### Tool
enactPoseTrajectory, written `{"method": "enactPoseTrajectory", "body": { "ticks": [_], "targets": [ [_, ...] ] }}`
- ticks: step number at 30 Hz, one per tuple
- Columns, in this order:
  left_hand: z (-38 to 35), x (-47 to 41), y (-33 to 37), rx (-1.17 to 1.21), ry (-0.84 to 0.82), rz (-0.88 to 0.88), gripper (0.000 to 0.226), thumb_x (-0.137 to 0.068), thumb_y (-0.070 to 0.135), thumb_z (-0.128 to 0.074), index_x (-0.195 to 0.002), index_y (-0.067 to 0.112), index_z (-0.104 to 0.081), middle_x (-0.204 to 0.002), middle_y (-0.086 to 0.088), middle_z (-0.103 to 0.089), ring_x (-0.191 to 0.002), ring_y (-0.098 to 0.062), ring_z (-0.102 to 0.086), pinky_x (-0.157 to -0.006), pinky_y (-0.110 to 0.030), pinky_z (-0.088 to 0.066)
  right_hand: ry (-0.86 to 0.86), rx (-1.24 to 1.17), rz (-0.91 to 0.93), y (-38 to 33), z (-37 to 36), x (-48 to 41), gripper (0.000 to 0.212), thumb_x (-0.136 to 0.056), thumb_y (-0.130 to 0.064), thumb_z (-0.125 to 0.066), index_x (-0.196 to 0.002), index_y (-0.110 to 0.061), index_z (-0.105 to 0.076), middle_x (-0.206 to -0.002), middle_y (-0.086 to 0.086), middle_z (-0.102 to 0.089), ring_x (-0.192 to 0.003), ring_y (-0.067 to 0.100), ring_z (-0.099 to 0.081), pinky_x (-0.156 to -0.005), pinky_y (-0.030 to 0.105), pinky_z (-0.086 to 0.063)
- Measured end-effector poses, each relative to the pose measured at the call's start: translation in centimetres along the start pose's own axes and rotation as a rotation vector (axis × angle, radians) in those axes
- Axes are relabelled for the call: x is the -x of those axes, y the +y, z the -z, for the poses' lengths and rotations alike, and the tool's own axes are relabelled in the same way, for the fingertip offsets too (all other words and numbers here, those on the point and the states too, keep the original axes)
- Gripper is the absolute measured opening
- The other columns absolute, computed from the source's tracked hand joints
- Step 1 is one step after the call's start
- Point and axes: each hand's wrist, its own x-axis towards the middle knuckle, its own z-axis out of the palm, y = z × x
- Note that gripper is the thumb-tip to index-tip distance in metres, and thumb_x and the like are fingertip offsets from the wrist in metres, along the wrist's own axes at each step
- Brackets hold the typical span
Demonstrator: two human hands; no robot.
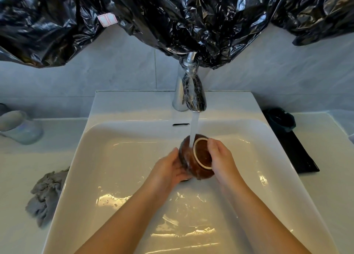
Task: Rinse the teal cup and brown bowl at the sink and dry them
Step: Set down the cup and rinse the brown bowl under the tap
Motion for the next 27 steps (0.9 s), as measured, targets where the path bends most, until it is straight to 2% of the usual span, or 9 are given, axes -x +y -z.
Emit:
{"method": "enactPoseTrajectory", "body": {
  "ticks": [3, 5, 9, 12, 16, 19, 21, 25, 27],
  "targets": [
    [-0.3, 0.0, 0.4, 0.202, -0.079, -0.035, 0.044, -0.103, 0.033, -0.029, -0.118, 0.004, -0.060, -0.119, -0.022, -0.065, -0.113, -0.035, -0.060, -0.103, -0.049, -0.043, 0.022, 0.008, 0.003, 0.0, -0.1, 0.1, 0.020, -0.104, -0.024, -0.041, -0.114, -0.020, -0.058, -0.107, 0.000, -0.065, -0.095, 0.010, -0.061, -0.074, 0.016, -0.047],
    [-0.2, -0.2, 0.0, 0.098, -0.059, -0.223, 0.043, -0.100, 0.034, -0.037, -0.117, 0.002, -0.060, -0.115, -0.021, -0.067, -0.110, -0.034, -0.061, -0.097, -0.047, -0.048, -0.039, -0.134, -0.105, -0.2, -0.5, 0.3, 0.026, -0.103, -0.027, -0.042, -0.115, -0.015, -0.062, -0.110, 0.006, -0.069, -0.100, 0.018, -0.066, -0.082, 0.029, -0.054],
    [0.1, 0.6, -0.4, -0.327, -0.163, -0.548, 0.031, -0.088, 0.020, -0.048, -0.116, 0.010, -0.057, -0.102, -0.004, -0.069, -0.096, -0.014, -0.066, -0.079, -0.023, -0.051, -0.212, -0.569, -0.349, -0.8, -0.2, 1.2, 0.048, -0.092, -0.050, -0.049, -0.109, -0.011, -0.071, -0.099, 0.016, -0.072, -0.095, 0.028, -0.069, -0.082, 0.042, -0.054],
    [-0.4, 1.0, -0.8, -0.718, -0.287, -0.708, 0.023, -0.090, 0.011, -0.051, -0.113, 0.012, -0.056, -0.102, -0.002, -0.063, -0.094, -0.009, -0.059, -0.083, -0.024, -0.048, -0.294, -0.757, -0.379, -0.8, 0.0, 1.5, 0.053, -0.083, -0.052, -0.055, -0.099, -0.007, -0.076, -0.099, 0.018, -0.072, -0.094, 0.027, -0.070, -0.088, 0.042, -0.051],
    [1.4, -0.4, 0.2, -1.515, -0.106, -1.103, 0.024, -0.095, 0.037, -0.046, -0.086, 0.016, -0.055, -0.083, 0.000, -0.057, -0.076, -0.016, -0.051, -0.075, -0.030, -0.041, -0.260, -0.875, -0.454, -1.3, -0.2, 1.1, 0.064, -0.079, -0.054, -0.056, -0.117, -0.003, -0.069, -0.111, 0.021, -0.068, -0.106, 0.033, -0.063, -0.094, 0.043, -0.048],
    [0.3, 0.1, 0.4, -1.298, -0.031, -0.963, 0.016, -0.095, 0.029, -0.050, -0.083, 0.020, -0.045, -0.079, 0.005, -0.051, -0.070, -0.014, -0.046, -0.065, -0.028, -0.037, -0.281, -0.917, -0.381, -1.0, -0.9, 1.4, 0.056, -0.082, -0.047, -0.052, -0.114, -0.005, -0.070, -0.112, 0.020, -0.067, -0.109, 0.032, -0.062, -0.101, 0.043, -0.046],
    [-0.7, 0.4, 0.0, -1.109, -0.084, -0.840, 0.010, -0.096, 0.026, -0.048, -0.089, 0.021, -0.043, -0.080, 0.006, -0.050, -0.071, -0.012, -0.048, -0.063, -0.028, -0.040, -0.323, -0.872, -0.333, -0.8, -1.3, 1.7, 0.047, -0.083, -0.044, -0.050, -0.097, -0.009, -0.078, -0.103, 0.017, -0.071, -0.098, 0.028, -0.069, -0.090, 0.040, -0.054],
    [0.7, 0.3, 0.6, -1.506, -0.115, -0.945, 0.015, -0.097, 0.033, -0.044, -0.091, 0.020, -0.044, -0.090, -0.002, -0.056, -0.082, -0.018, -0.050, -0.071, -0.027, -0.035, -0.381, -0.868, -0.411, -1.5, -0.9, 1.2, 0.058, -0.089, -0.051, -0.047, -0.106, -0.003, -0.075, -0.108, 0.022, -0.070, -0.101, 0.032, -0.068, -0.094, 0.044, -0.048],
    [0.1, 0.4, 1.1, -1.416, -0.079, -0.917, 0.020, -0.098, 0.035, -0.041, -0.091, 0.017, -0.045, -0.090, -0.003, -0.059, -0.082, -0.020, -0.055, -0.070, -0.031, -0.041, -0.364, -0.853, -0.385, -1.1, -1.1, 1.0, 0.056, -0.088, -0.048, -0.048, -0.113, -0.003, -0.071, -0.114, 0.022, -0.067, -0.108, 0.034, -0.065, -0.101, 0.046, -0.045]
  ]
}}
